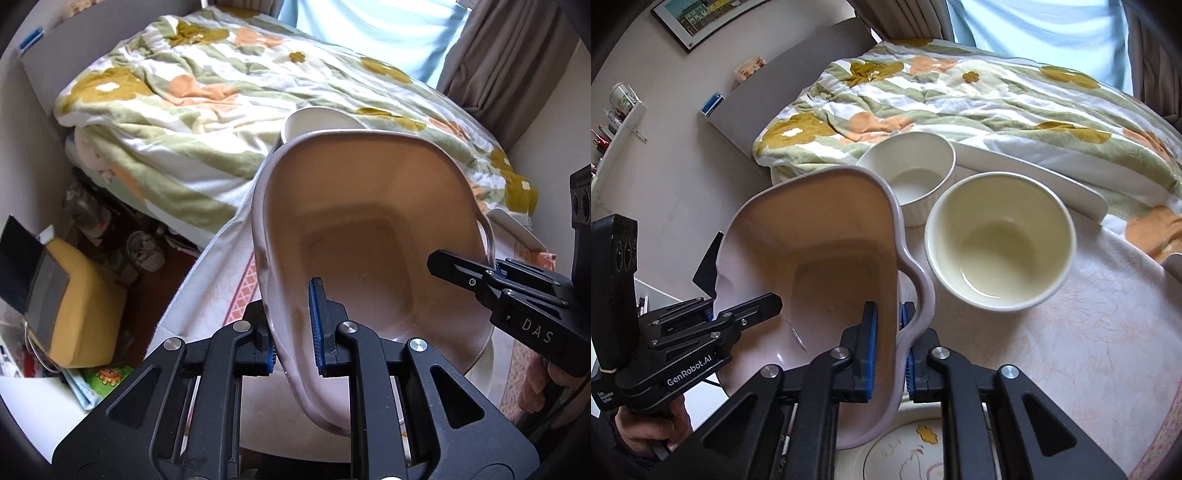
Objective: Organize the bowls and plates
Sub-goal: 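Move both grippers to the pink basin and close them on its rim, then carry the pink basin with both grippers onto the orange floral towel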
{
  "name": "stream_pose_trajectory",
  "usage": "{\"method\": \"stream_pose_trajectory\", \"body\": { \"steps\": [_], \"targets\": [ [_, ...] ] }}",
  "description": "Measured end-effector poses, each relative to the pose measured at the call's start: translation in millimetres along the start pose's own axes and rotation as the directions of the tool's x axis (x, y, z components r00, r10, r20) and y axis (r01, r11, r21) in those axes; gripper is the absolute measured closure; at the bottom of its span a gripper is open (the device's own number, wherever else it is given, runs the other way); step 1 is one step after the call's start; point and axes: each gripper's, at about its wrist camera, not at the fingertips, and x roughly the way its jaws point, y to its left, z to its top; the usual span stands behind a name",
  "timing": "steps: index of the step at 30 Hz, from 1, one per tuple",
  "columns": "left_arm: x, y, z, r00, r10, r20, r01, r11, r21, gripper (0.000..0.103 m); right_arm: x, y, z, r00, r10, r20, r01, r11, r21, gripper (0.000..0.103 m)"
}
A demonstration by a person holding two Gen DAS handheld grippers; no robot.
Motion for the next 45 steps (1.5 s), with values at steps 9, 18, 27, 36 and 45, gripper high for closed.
{"method": "stream_pose_trajectory", "body": {
  "steps": [9, 18, 27, 36, 45],
  "targets": [
    [-59, -116, -26, 0.993, -0.098, 0.058, 0.089, 0.985, 0.145, 0.09, -122, -44, -54, 0.987, -0.078, 0.143, 0.066, 0.994, 0.087, 0.091],
    [-49, -232, -80, 0.974, -0.225, -0.039, 0.227, 0.934, 0.276, 0.09, -205, -116, -132, 0.956, -0.227, 0.186, 0.18, 0.954, 0.241, 0.091],
    [19, -318, -135, 0.952, -0.244, -0.183, 0.296, 0.882, 0.366, 0.09, -204, -190, -208, 0.938, -0.323, 0.125, 0.252, 0.884, 0.392, 0.091],
    [62, -349, -150, 0.958, -0.194, -0.209, 0.266, 0.871, 0.413, 0.09, -181, -228, -234, 0.928, -0.354, 0.118, 0.271, 0.857, 0.437, 0.091],
    [79, -349, -154, 0.965, -0.158, -0.21, 0.237, 0.87, 0.432, 0.09, -172, -237, -246, 0.931, -0.35, 0.101, 0.279, 0.864, 0.42, 0.091]
  ]
}}
